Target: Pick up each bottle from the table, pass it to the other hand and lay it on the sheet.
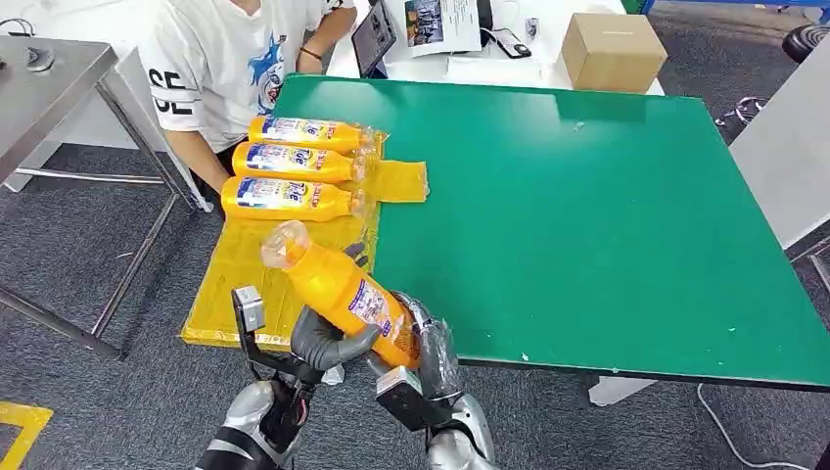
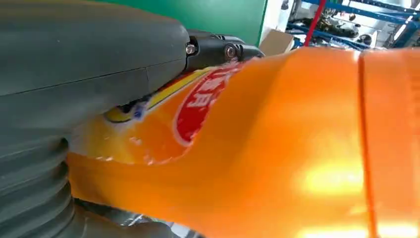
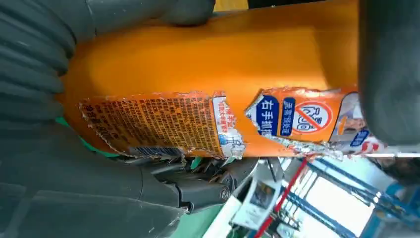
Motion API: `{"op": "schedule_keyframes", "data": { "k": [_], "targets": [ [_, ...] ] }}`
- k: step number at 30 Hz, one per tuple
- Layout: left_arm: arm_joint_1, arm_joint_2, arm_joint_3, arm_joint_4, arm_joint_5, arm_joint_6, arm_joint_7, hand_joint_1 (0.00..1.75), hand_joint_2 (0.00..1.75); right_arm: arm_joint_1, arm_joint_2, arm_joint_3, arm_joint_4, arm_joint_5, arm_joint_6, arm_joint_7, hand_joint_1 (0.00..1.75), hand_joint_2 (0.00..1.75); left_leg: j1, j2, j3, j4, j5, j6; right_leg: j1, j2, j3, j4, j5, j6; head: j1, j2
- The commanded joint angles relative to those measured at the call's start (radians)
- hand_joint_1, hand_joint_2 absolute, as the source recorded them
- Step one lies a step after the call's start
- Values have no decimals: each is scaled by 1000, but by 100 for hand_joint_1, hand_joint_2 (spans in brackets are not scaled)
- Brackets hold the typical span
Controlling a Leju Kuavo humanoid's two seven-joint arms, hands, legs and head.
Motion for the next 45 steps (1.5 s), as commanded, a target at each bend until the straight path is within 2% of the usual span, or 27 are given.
{"op": "schedule_keyframes", "data": {
  "k": [1, 11, 12, 13, 17, 21, 28, 29, 30, 31, 36, 38, 41, 42, 45],
  "targets": [
    [-53, 24, -14, 64, 17, -3, 9, 0, 175, -52, 10, 69, 185, 14, 45, 0, 175, 175, 1, 1, 5, -1, -1, -2, 1, 2, 5, -2, -1, -2, 0, 0],
    [-51, 33, -33, 73, 12, -43, 5, 0, 175, -64, 18, 74, 205, 17, 34, 0, 175, 175, 2, 0, 6, -1, -2, -2, 1, 1, 7, -1, -2, -2, 0, 0],
    [-49, 34, -36, 73, 13, -52, 4, 17, 175, -67, 19, 71, 206, 15, 31, 0, 175, 175, 1, 0, 4, -1, -1, -2, 1, 1, 4, -1, -1, -2, 0, 0],
    [-45, 39, -46, 70, 5, -67, 1, 175, 175, -70, 18, 68, 196, 8, 26, 0, 175, 175, 2, 0, 8, -2, -2, -2, 2, 2, 8, -2, -2, -3, 0, 0],
    [-29, 45, -58, 51, -35, -78, -18, 175, 175, -87, 20, 49, 180, 5, 16, 0, 175, 175, 0, 0, 2, -1, 0, -1, 0, 1, 2, -1, 0, -1, 0, 0],
    [-19, 54, -71, 38, -46, -109, -17, 175, 175, -96, 21, 2, 165, 11, 1, 0, 175, 175, 1, 1, 5, -1, -2, -2, 1, 2, 5, -1, -1, -2, 0, 0],
    [-6, 52, -63, 24, -43, -106, -14, 175, 175, -100, 21, -48, 158, 17, 2, 0, 175, 175, 0, 1, 3, 0, -1, -1, 0, 2, 3, 0, 0, -1, 0, 0],
    [-5, 52, -61, 23, -43, -102, -14, 175, 175, -100, 22, -52, 151, 11, 8, 0, 122, 175, 1, 2, 5, -1, -2, -2, 1, 3, 4, -1, -1, -2, 0, 0],
    [-3, 52, -58, 22, -42, -99, -13, 175, 175, -95, 23, -58, 134, -2, 15, 0, 0, 175, 0, 1, 3, 0, -1, -1, 0, 2, 3, 0, -1, -1, 0, 0],
    [-1, 52, -54, 20, -42, -94, -12, 175, 175, -98, 22, -61, 131, -26, 86, 0, 0, 0, 0, 1, 3, -1, -1, -1, 0, 2, 2, 0, 0, -1, 0, 0],
    [0, 51, -43, 15, -43, -82, -11, 175, 175, -92, 21, -74, 99, -28, 113, 0, 0, 0, 1, 2, 4, 0, -2, -2, 1, 3, 4, 0, -1, -2, 0, 0],
    [-2, 51, -32, 13, -63, -53, -20, 175, 175, -79, 13, -73, 53, -34, 158, 0, 0, 0, 1, 2, 6, 0, -2, -2, 1, 3, 5, -1, -1, -2, 0, 0],
    [-22, 42, -4, -6, -204, 103, -87, 175, 175, -60, 1, -77, -10, -20, 174, 0, 0, 0, 1, 1, 3, 0, -2, -1, 1, 2, 3, 0, -1, -2, 0, 0],
    [-36, 29, 24, -14, -312, 223, -127, 175, 175, -42, 0, -93, -58, -19, 190, 1, 0, 0, 1, 0, 1, 0, -1, -1, 0, 1, 2, 0, 0, -1, 0, 0],
    [-45, 28, 36, -16, -320, 222, -118, 175, 175, -34, -2, -96, -80, -13, 196, 4, 0, 0, 1, -1, 3, 0, -1, -2, 1, 0, 4, 0, -1, -2, 0, 0]
  ]
}}
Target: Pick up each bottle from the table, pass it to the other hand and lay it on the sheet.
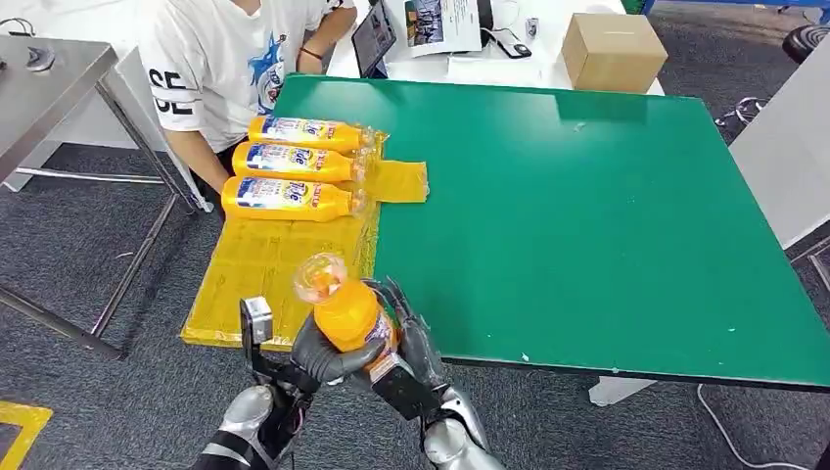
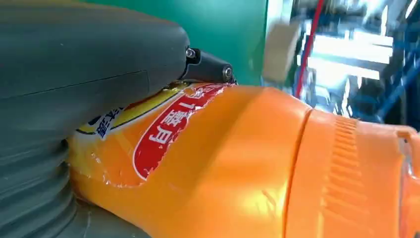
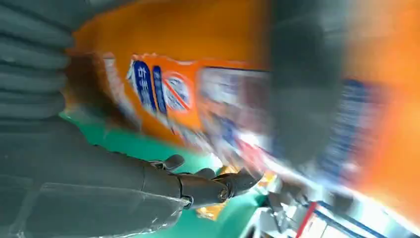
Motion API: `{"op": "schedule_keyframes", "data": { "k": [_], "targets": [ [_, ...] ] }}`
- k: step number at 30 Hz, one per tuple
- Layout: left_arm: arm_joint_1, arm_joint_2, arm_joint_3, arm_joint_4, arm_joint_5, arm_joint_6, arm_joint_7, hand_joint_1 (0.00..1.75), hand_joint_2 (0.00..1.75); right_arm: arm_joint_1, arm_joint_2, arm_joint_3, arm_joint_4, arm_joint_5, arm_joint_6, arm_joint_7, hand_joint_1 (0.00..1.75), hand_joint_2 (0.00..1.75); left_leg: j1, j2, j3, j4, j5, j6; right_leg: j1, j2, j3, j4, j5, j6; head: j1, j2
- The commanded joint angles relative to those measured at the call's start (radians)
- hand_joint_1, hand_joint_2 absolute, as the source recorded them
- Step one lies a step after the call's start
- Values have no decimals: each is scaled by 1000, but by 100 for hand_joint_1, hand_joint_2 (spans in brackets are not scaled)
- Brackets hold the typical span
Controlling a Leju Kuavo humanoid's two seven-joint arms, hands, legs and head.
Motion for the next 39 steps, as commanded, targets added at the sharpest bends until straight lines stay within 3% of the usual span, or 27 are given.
{"op": "schedule_keyframes", "data": {
  "k": [1, 6, 14, 15, 19, 24, 28, 30, 31, 34, 39],
  "targets": [
    [-58, -15, 74, -7, -171, 202, -49, 175, 175, 17, -33, -49, -140, 10, 37, 3, 0, 0, 1, -1, 1, 0, -1, -1, 1, 0, 2, 0, -1, -1, 0, 0],
    [-154, -20, 197, 13, -357, 514, -170, 175, 175, 54, -49, -45, -306, -12, 58, 3, 0, 0, 2, -2, 3, 1, -2, -2, 2, -1, 4, 0, -2, -2, 1, 0],
    [-172, -21, 219, 23, -363, 502, -162, 175, 175, 60, -53, -39, -330, -11, 67, 11, 0, 0, 1, 0, 3, -1, 0, -1, 1, 0, 4, -1, -1, -1, 0, 0],
    [-173, -20, 221, 19, -407, 561, -188, 175, 175, 58, -51, -40, -333, -15, 62, 3, 0, 0, 1, 0, 4, 0, -1, -2, 1, 0, 5, -1, -1, -2, 0, 0],
    [-319, 22, 292, 153, -544, 752, -196, 175, 175, 54, -53, -10, -436, -46, 0, 3, 0, 0, 2, -1, 3, 2, -1, -2, 2, -1, 4, 1, -2, -2, 0, 0],
    [-411, 36, 337, 265, -684, 875, -238, 175, 175, 66, -56, 0, -549, -95, -98, 3, 0, 0, 1, 0, 3, 0, 0, -2, 1, 0, 3, 0, 0, -2, 0, 0],
    [-476, 69, 295, 415, -943, 976, -137, 175, 175, 60, -81, 23, -684, -161, -244, 3, 0, 0, 1, -1, 2, 1, 0, -2, 1, 0, 3, 1, -1, -1, 0, 0],
    [-485, 77, 321, 480, -1114, 976, -86, 175, 175, 57, -79, 13, -698, -164, -253, 3, 0, 0, 1, 0, 4, 0, 0, -2, 1, 1, 4, 1, -1, -1, 0, 0],
    [-484, 76, 345, 500, -1218, 976, -62, 175, 175, 57, -76, 6, -691, -166, -241, 3, 0, 175, 0, 0, 3, 0, 1, -1, 0, 1, 3, 0, 0, -1, 0, 0],
    [-509, 94, 332, 625, -1280, 971, -39, 175, 175, 60, -72, -7, -665, -162, -218, 3, 0, 175, 1, 2, 7, -1, -1, -2, 1, 3, 7, -1, -1, -2, 0, 0],
    [-504, 104, 325, 638, -1300, 976, -36, 175, 175, 62, -72, -8, -656, -169, -208, 3, 0, 175, 1, 2, 5, -1, 0, -2, 1, 2, 5, 0, 0, -2, 0, 0]
  ]
}}
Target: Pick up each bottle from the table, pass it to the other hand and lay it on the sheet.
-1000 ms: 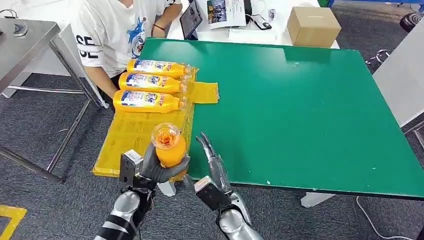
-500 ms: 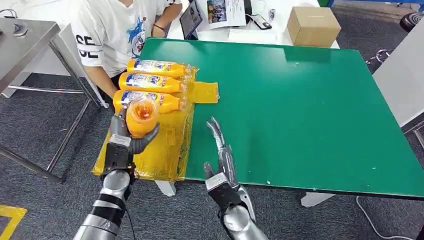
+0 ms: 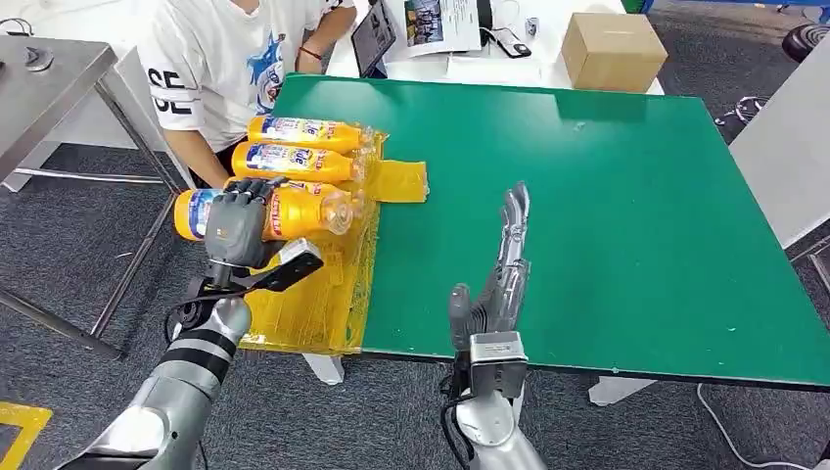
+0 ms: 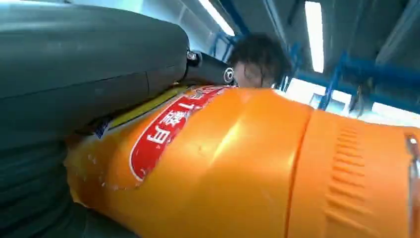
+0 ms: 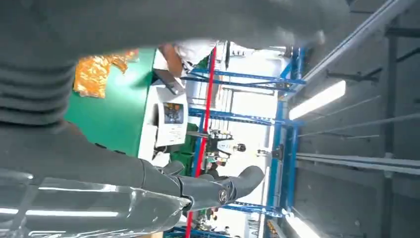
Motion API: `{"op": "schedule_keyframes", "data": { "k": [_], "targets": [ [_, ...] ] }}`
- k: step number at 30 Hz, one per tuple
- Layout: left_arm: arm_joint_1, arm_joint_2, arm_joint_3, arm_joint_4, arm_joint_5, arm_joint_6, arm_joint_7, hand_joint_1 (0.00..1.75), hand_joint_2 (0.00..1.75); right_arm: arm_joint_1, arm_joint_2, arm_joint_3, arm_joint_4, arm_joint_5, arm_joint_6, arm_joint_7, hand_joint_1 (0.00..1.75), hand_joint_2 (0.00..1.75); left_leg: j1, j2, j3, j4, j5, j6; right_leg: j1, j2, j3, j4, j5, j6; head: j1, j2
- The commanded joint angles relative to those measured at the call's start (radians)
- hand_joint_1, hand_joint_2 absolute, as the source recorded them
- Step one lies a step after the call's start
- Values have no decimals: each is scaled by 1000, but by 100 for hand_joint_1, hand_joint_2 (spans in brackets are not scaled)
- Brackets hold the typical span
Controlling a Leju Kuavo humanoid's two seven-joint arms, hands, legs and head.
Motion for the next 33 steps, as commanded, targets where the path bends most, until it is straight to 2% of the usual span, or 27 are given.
{"op": "schedule_keyframes", "data": {
  "k": [1, 5, 7, 9, 11, 14, 15, 19, 20, 22, 27, 28, 29, 33],
  "targets": [
    [-93, 44, 5, 261, -55, 7, 36, 175, 175, -15, -39, 5, -2, -13, 16, 1, 0, 175, 1, 0, 4, -1, -1, -2, 1, 1, 4, -1, -1, -2, 0, 0],
    [-81, 51, 4, 285, -55, -88, 28, 175, 175, -16, -40, -1, 8, -16, 32, 1, 0, 175, 3, 1, 9, -1, -3, -3, 3, 3, 10, -2, -2, -3, 0, 0],
    [-77, 56, -23, 309, -83, -118, 38, 175, 175, -17, -38, -8, 19, -23, 50, 1, 0, 175, 1, 1, 3, -1, -1, -1, 1, 2, 3, -1, 0, -1, 0, 0],
    [-74, 58, -32, 318, -89, -141, 40, 175, 175, -17, -34, -15, 39, -22, 67, 1, 0, 175, 2, 2, 8, -1, -3, -2, 1, 3, 8, -2, -2, -2, 0, 0],
    [-71, 60, -36, 323, -89, -166, 42, 175, 175, -18, -29, -21, 60, -23, 88, 1, 0, 175, 1, 1, 4, -1, -1, -1, 1, 1, 5, -1, -1, -1, 0, 0],
    [-65, 64, -40, 332, -85, -206, 41, 175, 175, -15, -24, -26, 80, -18, 101, 2, 0, 175, 4, 2, 17, -2, -6, -5, 4, 6, 16, -3, -5, -5, 0, 0],
    [-60, 66, -39, 331, -82, -213, 40, 175, 175, -12, -25, -27, 80, -18, 108, 1, 0, 175, 1, 1, 5, -1, -1, -1, 1, 2, 5, -2, -1, -2, 0, 0],
    [-52, 69, -47, 334, -76, -247, 31, 175, 175, -8, -27, -28, 81, -19, 122, 1, 0, 175, 2, 2, 7, -2, -2, -2, 2, 3, 7, -2, -1, -2, 0, 0],
    [-52, 69, -47, 334, -76, -247, 31, 175, 175, -8, -27, -28, 81, -19, 122, 1, 0, 175, 1, 1, 4, -1, -1, -1, 1, 2, 4, -1, -1, -1, 0, 0],
    [-54, 67, -48, 334, -76, -248, 31, 175, 175, -9, -27, -29, 82, -20, 122, 1, 0, 175, 2, 2, 8, -2, -2, -2, 2, 3, 8, -2, -1, -2, 0, 0],
    [-43, 66, -62, 349, -73, -341, 28, 175, 175, -14, -16, -43, 119, -17, 164, 1, 0, 175, 1, 1, 4, -1, -1, -1, 1, 2, 4, -1, 0, -1, 0, 0],
    [-41, 67, -70, 354, -78, -363, 32, 96, 175, -15, -16, -44, 130, -17, 175, 1, 0, 175, 1, 2, 6, -2, -1, -2, 1, 3, 6, -2, -1, -2, 0, 0],
    [-40, 68, -73, 356, -80, -369, 33, 59, 175, -16, -16, -44, 132, -17, 179, 1, 0, 175, 1, 1, 4, -2, -1, -1, 0, 2, 4, -2, 0, -1, 0, 0],
    [-38, 68, -74, 354, -80, -368, 35, 59, 175, -16, -16, -45, 135, -17, 182, 1, 0, 175, 1, 1, 6, -2, -1, -1, 0, 2, 6, -2, 0, -1, 0, 0]
  ]
}}
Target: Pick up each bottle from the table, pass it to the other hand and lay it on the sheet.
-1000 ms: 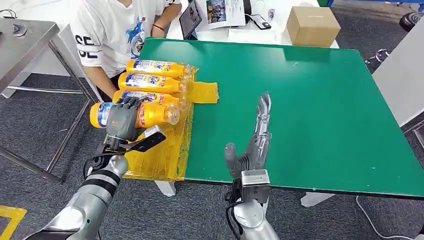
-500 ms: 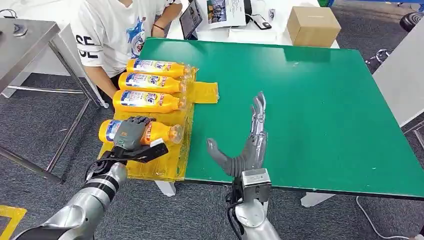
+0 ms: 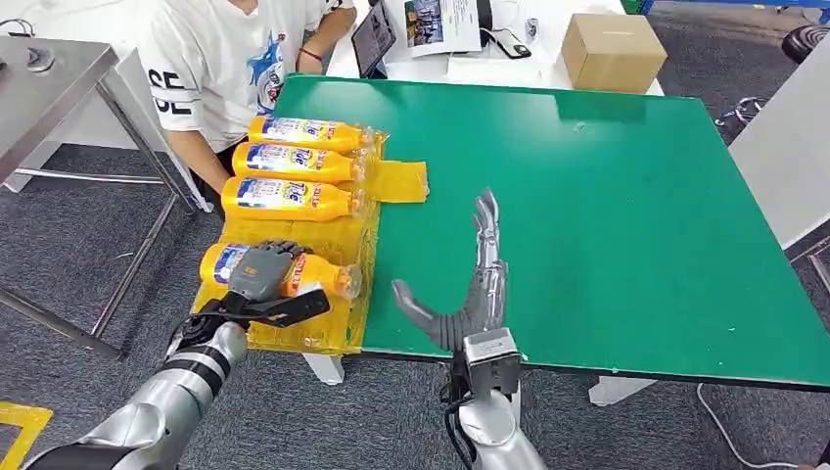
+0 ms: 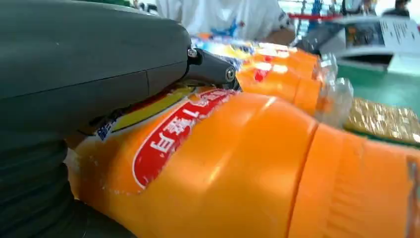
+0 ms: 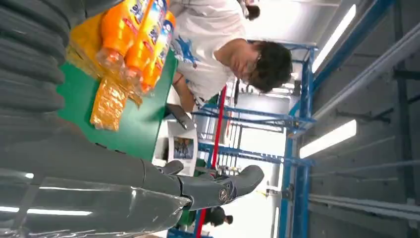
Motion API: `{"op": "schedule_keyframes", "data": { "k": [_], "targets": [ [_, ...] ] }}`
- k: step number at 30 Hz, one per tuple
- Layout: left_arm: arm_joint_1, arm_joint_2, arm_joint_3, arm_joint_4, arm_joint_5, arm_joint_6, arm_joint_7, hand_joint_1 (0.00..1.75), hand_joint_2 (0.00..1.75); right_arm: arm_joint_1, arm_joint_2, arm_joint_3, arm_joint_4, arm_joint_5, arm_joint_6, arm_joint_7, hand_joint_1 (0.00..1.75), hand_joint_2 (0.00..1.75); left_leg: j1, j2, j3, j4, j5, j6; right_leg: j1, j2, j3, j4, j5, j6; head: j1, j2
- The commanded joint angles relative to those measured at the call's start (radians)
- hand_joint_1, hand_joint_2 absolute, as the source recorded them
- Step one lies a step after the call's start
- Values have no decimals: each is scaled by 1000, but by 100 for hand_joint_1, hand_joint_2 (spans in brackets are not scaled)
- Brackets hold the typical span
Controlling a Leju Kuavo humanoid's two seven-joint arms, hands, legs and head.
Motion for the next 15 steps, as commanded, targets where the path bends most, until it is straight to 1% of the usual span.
{"op": "schedule_keyframes", "data": {
  "k": [1, 7, 8, 9, 10, 11, 12, 13, 14, 15],
  "targets": [
    [-6, 12, -29, 88, 3, -35, 8, 59, 175, -24, -7, -27, 85, 1, 12, 1, 0, 175, 1, 2, 7, -2, -2, -2, 1, 3, 6, -2, -1, -2, 0, 0],
    [-8, 13, -29, 87, 3, -37, 8, 59, 175, -24, -7, -28, 85, 1, 12, 1, 0, 175, 1, 2, 6, -1, -2, -1, 1, 3, 5, -2, -1, -2, 0, 0],
    [-8, 13, -30, 90, 5, -50, 7, 0, 175, -23, -6, -29, 86, 1, 16, 1, 0, 175, 1, 2, 7, -2, -2, -2, 1, 4, 6, -2, -1, -2, 0, 0],
    [-6, 15, -38, 89, -1, -63, 16, 0, 175, -22, -4, -33, 90, 3, 22, 1, 0, 175, 1, 2, 6, -2, -1, -1, 1, 3, 5, -2, 0, -1, 0, 0],
    [-3, 16, -42, 91, -3, -76, 20, 0, 175, -23, -3, -34, 96, 3, 29, 1, 0, 175, 1, 3, 9, -3, -2, -2, 1, 4, 8, -3, -1, -2, 0, 0],
    [-1, 17, -45, 93, -4, -83, 19, 0, 0, -23, -2, -36, 100, 3, 31, 1, 0, 175, 1, 2, 6, -1, -1, -1, 1, 3, 6, -2, 0, -2, 0, 0],
    [2, 17, -46, 92, -1, -92, 15, 0, 0, -24, -1, -38, 104, 2, 36, 1, 0, 175, 2, 3, 8, -2, -2, -2, 1, 4, 7, -2, -1, -2, 0, 0],
    [6, 18, -45, 94, 6, -116, 13, 0, 0, -23, 1, -42, 108, 3, 44, 1, 0, 175, 1, 1, 6, -1, -1, -1, 1, 2, 5, -2, -1, -2, 0, 0],
    [6, 20, -50, 93, 3, -121, 11, 0, 0, -23, 2, -44, 110, 2, 47, 1, 0, 175, 1, 2, 8, -2, -2, -2, 1, 3, 8, -3, -1, -2, 0, 0],
    [7, 20, -48, 93, 7, -128, 11, 0, 0, -23, 3, -45, 110, 0, 50, 1, 0, 175, 1, 2, 7, -2, -1, -1, 1, 3, 6, -2, 0, -2, 0, 0]
  ]
}}
